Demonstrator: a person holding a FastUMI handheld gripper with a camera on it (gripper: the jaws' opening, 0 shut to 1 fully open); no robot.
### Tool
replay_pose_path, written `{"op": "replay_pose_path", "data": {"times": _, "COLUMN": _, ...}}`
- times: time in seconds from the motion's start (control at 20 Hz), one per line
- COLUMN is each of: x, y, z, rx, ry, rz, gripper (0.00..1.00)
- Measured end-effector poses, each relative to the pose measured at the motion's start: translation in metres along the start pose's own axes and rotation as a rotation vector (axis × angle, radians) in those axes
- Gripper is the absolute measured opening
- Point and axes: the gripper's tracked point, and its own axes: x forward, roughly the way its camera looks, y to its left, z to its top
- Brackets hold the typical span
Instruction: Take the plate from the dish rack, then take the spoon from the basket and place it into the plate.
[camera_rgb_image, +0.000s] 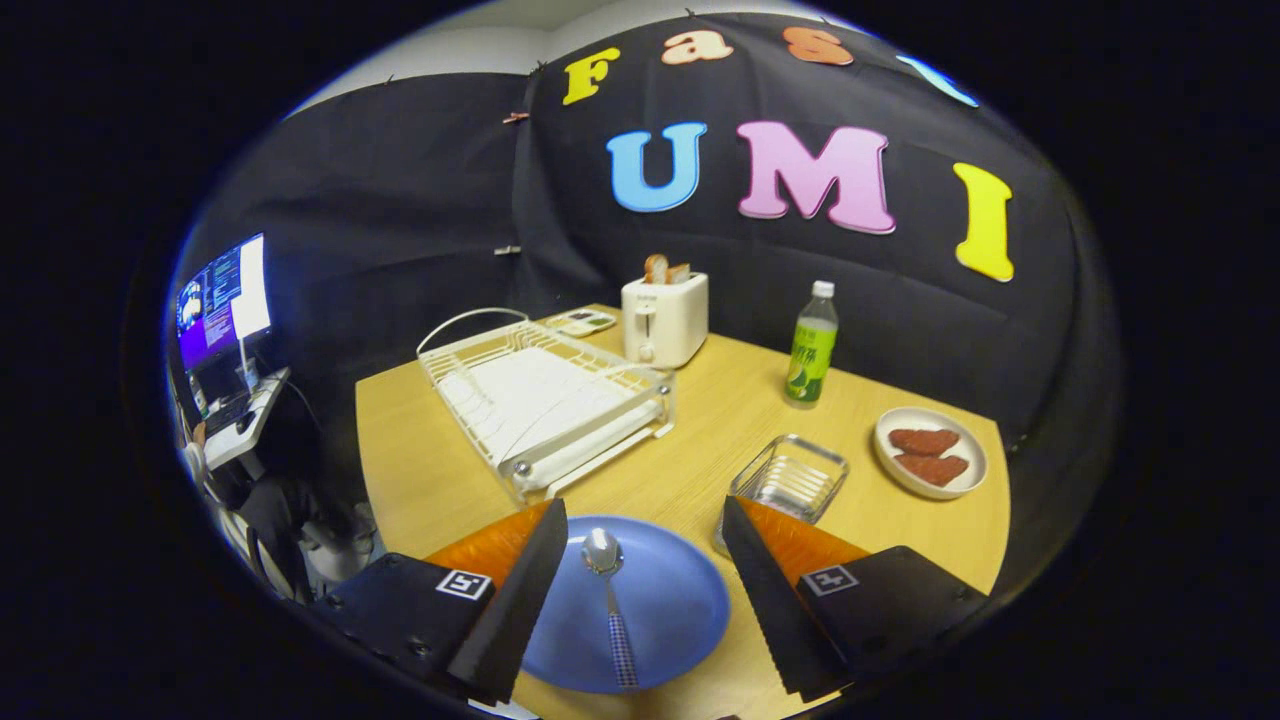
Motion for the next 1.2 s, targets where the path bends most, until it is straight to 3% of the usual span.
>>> {"op": "replay_pose_path", "data": {"times": 0.4, "x": -0.076, "y": -0.05, "z": 0.106, "rx": 0.126, "ry": -0.181, "rz": -0.455, "gripper": 0.96}}
{"op": "replay_pose_path", "data": {"times": 0.75, "x": -0.136, "y": -0.044, "z": 0.131, "rx": 0.15, "ry": -0.26, "rz": -0.716, "gripper": 0.96}}
{"op": "replay_pose_path", "data": {"times": 1.05, "x": -0.14, "y": -0.029, "z": 0.124, "rx": 0.279, "ry": -0.274, "rz": -0.77, "gripper": 0.98}}
{"op": "replay_pose_path", "data": {"times": 1.2, "x": -0.131, "y": -0.02, "z": 0.127, "rx": 0.28, "ry": -0.279, "rz": -0.765, "gripper": 0.99}}
